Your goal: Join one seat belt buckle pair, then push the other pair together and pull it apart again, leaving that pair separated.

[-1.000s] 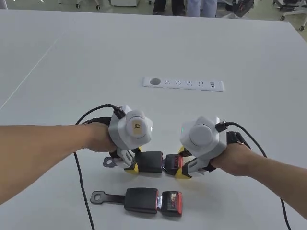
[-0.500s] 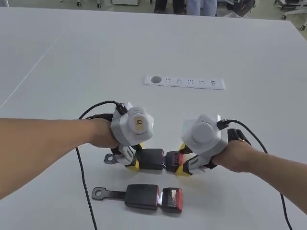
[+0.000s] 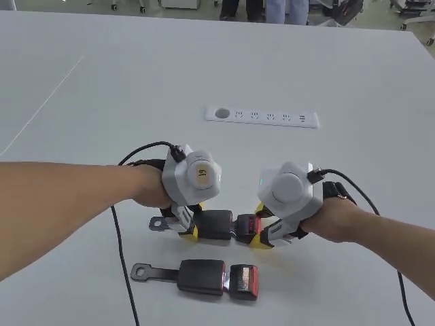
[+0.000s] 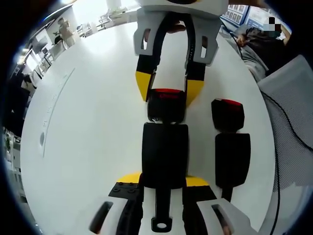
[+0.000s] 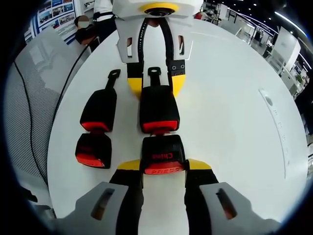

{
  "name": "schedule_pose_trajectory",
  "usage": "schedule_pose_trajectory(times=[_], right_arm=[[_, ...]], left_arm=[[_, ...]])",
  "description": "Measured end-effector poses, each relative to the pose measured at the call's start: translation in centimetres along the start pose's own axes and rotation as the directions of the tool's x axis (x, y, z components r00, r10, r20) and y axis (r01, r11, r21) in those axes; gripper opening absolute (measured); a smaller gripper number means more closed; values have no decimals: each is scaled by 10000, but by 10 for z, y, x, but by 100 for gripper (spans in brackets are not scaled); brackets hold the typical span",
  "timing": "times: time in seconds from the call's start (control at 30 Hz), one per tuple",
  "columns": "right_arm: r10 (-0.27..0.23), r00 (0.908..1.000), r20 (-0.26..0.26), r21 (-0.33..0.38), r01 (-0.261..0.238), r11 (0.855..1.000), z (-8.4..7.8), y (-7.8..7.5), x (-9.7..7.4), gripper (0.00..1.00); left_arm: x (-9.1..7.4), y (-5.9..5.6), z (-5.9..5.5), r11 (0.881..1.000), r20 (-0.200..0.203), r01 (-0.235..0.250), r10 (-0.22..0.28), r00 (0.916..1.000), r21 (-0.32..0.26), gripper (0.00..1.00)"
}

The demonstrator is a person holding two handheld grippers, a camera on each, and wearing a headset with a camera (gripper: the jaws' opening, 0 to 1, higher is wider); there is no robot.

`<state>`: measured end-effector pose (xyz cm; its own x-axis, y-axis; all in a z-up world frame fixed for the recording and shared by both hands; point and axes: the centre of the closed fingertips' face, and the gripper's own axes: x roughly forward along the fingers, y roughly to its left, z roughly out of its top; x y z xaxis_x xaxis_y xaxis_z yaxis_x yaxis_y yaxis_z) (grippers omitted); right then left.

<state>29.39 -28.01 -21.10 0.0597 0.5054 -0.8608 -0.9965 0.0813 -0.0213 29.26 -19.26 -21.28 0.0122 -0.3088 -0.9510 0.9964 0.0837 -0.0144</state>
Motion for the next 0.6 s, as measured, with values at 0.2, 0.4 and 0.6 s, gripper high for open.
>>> schedule_pose_trajectory(times=[0.2, 0.4, 0.6], right_arm=[[-9, 10000, -64, -9, 9, 10000, -3, 0, -3, 30], [18, 10000, -78, 1, -18, 10000, -8, -1, -6, 30], [34, 10000, 25, -22, -34, 10000, -12, 0, -9, 30]], left_arm=[[0, 1, -1, 10000, 45, -17, 18, 10000, -86, 30], [1, 1, -1, 10000, -82, -19, 19, 10000, -51, 31], [0, 0, -1, 10000, -130, -39, 38, 9999, -68, 31]])
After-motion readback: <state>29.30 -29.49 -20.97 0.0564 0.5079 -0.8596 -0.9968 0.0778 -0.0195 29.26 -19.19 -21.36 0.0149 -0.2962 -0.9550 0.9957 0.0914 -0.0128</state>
